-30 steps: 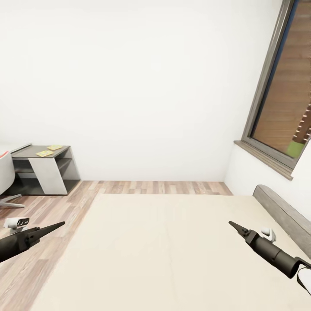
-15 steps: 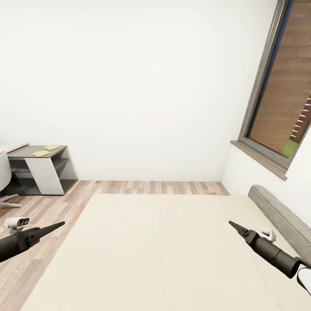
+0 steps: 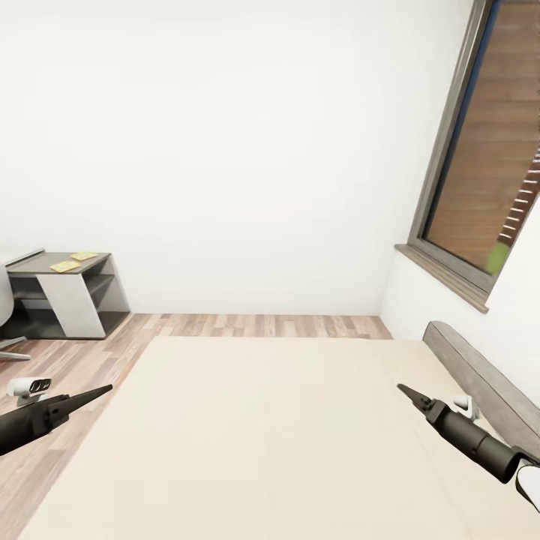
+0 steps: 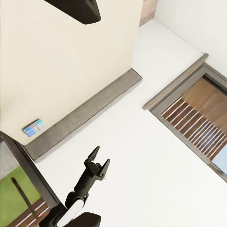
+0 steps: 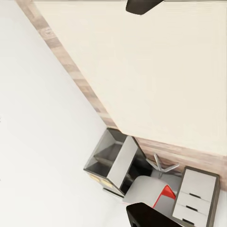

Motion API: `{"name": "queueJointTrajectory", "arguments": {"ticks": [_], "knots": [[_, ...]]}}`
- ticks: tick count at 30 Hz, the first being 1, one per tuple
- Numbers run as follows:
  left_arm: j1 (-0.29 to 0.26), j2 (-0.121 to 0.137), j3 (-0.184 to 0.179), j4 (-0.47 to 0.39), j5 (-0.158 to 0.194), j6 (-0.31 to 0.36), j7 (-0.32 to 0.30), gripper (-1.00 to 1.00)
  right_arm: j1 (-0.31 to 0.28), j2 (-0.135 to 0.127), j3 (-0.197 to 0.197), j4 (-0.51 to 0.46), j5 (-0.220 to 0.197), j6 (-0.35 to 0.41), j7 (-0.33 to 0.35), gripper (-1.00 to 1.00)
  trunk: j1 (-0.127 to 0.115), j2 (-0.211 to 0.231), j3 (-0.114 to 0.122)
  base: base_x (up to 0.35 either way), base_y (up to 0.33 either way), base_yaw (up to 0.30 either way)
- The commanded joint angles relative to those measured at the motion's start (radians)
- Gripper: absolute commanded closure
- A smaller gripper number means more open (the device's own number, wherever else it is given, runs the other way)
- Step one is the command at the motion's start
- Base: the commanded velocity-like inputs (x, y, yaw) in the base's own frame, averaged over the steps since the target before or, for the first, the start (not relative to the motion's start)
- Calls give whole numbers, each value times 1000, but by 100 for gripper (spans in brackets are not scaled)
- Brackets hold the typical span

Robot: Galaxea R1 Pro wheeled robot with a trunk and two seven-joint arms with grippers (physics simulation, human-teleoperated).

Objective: Put all the toys in the child's room - the three board games (two on the bed and one on the table), the two jigsaw puzzles on the table, and the tennis ball on the table - inside the toy box on the table in the child's room.

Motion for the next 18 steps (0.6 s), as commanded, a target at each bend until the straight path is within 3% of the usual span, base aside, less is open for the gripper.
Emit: {"name": "queueJointTrajectory", "arguments": {"ticks": [1, 18], "knots": [[-1, 0, 0, 0, -1, 11, -4, -100, -1, 0, -1, 0, -5, 7, 1, -100, 1, -2, -2, 0, -158, 0], [-1, 0, 0, 0, -1, 11, -4, -100, -1, 0, -1, 1, -5, 7, 1, -100, 1, -2, -2, 0, -138, 0]]}}
